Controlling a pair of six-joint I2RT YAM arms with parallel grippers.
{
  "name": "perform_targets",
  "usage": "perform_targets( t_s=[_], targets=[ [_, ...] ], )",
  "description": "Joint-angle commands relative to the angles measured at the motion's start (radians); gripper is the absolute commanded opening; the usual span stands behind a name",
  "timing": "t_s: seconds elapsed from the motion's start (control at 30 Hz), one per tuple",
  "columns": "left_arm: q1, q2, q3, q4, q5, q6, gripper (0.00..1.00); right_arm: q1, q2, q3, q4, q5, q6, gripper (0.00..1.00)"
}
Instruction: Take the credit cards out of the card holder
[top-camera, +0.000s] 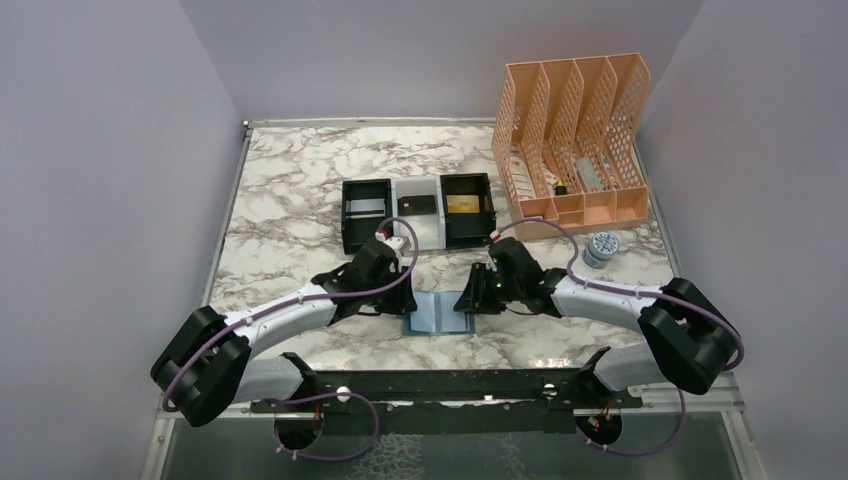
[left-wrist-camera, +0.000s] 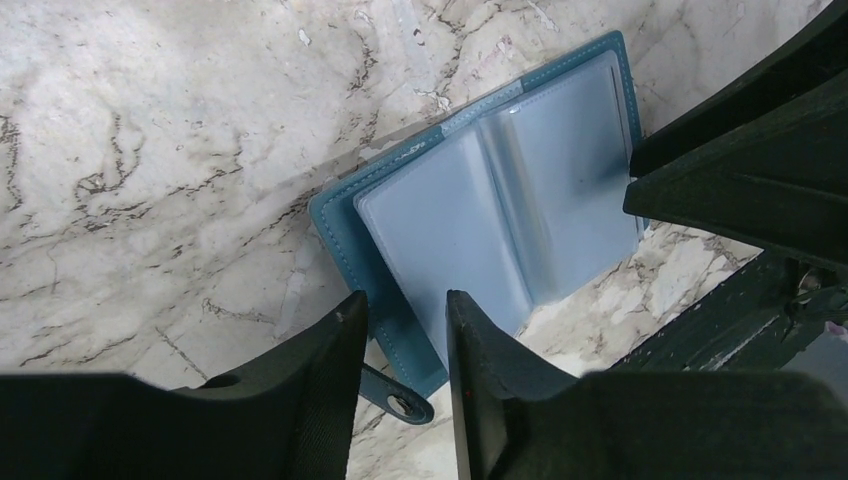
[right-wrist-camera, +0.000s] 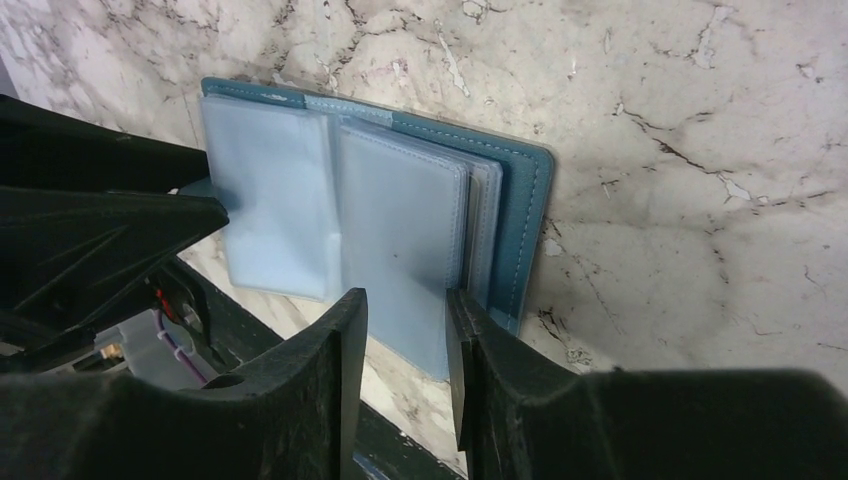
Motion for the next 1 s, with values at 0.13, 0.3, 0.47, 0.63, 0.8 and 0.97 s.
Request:
perform_targets(
  t_s=[0.13,0.3,0.47,0.63,0.8,0.97],
  targets=[
    [-0.017,0.003,-0.016,0.01,-0.011,0.005,0.31,-0.001,0.002,0.046,0.003,-0.031,-0.023,0.35],
    [-0.02,0.004,-0.013,0.01,-0.008,0.009,0.28,-0.001,0.015,0.047,0.019,-0.057,-0.027,0.35],
    [-0.023,0.007,-0.011,0.009,-0.005,0.011,0.26,-0.001,0.02,0.048,0.094,-0.146,-0.019,0.35],
    [-0.026,0.0,-0.013,0.011,-0.012,0.004,0.24,-0.001,0.037,0.054,0.194,-0.258,-0.006,0.35],
    [-0.026,-0.009,-0.015,0.01,-0.027,-0.007,0.24,-0.001,0.104,0.069,0.285,-0.352,0.004,0.36],
    [-0.027,-0.037,-0.03,0.01,-0.051,-0.029,0.24,0.001,0.186,0.086,0.384,-0.442,0.022,0.38]
  ],
)
